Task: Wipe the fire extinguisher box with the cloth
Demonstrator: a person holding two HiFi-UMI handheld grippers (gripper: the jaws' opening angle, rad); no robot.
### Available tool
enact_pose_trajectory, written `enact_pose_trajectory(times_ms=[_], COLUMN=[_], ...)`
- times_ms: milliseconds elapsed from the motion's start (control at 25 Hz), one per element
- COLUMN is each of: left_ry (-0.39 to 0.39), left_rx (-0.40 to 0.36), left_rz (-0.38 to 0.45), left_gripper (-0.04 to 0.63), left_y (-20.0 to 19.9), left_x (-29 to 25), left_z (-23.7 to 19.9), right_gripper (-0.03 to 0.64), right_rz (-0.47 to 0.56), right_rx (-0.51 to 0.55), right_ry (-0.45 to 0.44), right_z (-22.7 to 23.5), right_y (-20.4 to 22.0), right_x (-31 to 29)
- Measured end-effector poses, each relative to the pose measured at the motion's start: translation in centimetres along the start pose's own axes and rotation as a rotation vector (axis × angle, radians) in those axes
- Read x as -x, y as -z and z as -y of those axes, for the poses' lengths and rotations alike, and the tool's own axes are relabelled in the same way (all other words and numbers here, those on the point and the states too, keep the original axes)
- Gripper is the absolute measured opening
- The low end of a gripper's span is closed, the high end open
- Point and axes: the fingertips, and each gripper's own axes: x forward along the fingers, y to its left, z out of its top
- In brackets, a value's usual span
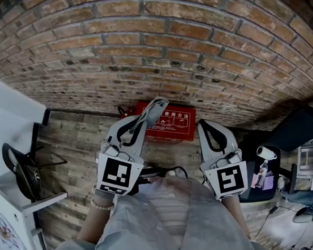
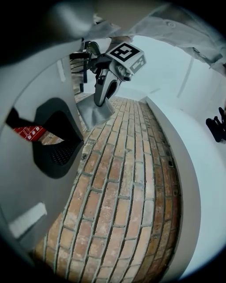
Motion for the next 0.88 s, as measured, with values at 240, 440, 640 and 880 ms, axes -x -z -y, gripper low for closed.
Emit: enact_pose_trajectory(times_ms=[240, 440, 640, 880], left_ry=[-0.001, -0.005, -0.010, -0.006], left_rx=[0.012, 0.036, 0.051, 0.046], left_rz=[0.002, 0.006, 0.003, 0.001], left_gripper=[0.012, 0.012, 0.012, 0.012], left_y=[0.01, 0.02, 0.12, 0.05], left_x=[-0.27, -0.16, -0.19, -0.37], left_z=[0.16, -0.04, -0.11, 0.05], right_gripper=[0.009, 0.009, 0.009, 0.009], right_rz=[0.010, 0.008, 0.002, -0.012], right_rx=[-0.005, 0.006, 0.001, -0.004], right_ry=[-0.001, -0.005, -0.001, 0.002], right_z=[0.12, -0.04, 0.01, -0.01], right_y=[-0.26, -0.33, 0.00, 0.56], right_x=[-0.09, -0.05, 0.35, 0.61])
